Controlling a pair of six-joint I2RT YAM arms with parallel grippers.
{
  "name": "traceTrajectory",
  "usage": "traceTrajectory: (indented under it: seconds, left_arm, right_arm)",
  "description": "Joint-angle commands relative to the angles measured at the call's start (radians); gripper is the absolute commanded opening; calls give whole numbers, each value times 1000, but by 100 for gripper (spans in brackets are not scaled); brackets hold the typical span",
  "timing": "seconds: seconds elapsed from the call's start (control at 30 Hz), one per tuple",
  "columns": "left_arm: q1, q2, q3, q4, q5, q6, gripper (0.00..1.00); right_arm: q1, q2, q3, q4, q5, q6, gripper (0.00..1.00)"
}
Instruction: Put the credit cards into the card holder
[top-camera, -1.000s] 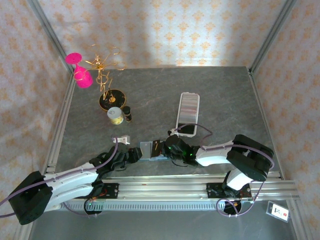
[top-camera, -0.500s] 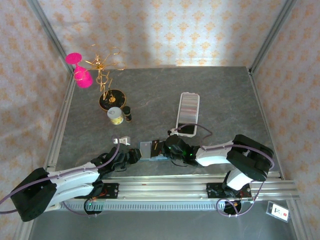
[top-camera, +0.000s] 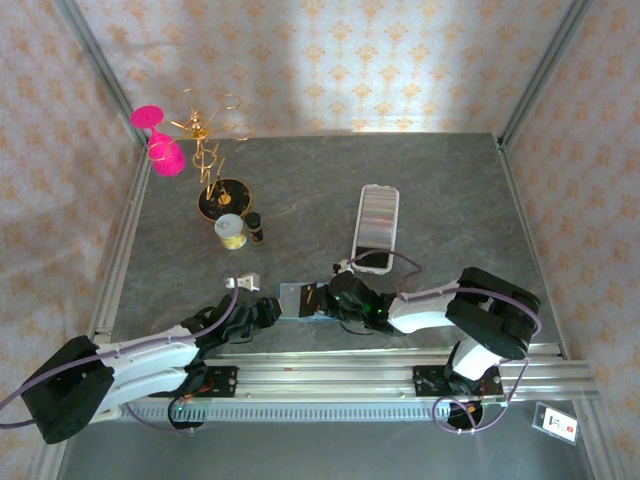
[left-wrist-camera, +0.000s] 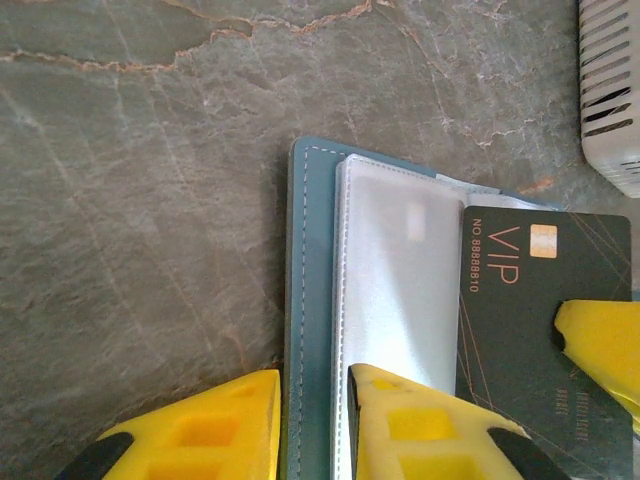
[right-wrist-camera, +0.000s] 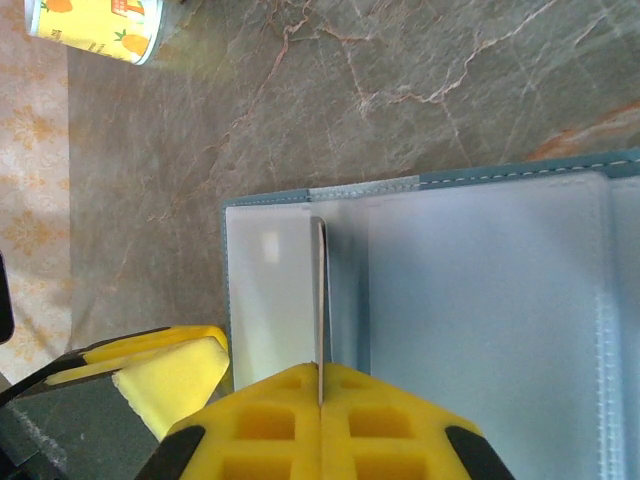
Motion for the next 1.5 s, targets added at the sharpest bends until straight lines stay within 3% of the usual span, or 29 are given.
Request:
traceTrajectory:
  seconds: [0.0,0.4,0.93,1.47]
  left_arm:
    - [2,-9,-23,-8,25,-17,23]
    - [2,-10,-30,-5,26,-17,23]
    - [2,-2,-36,-1,29,-15,22]
    - [2,-5,-37,3,27,-16,22]
  right_arm:
    - [7,7,22,9,5,15,0]
    - [7,18,19,43,-9,22,0]
    - [6,-9,8,2,123,26,0]
    - [7,14,-5,52,71,27,0]
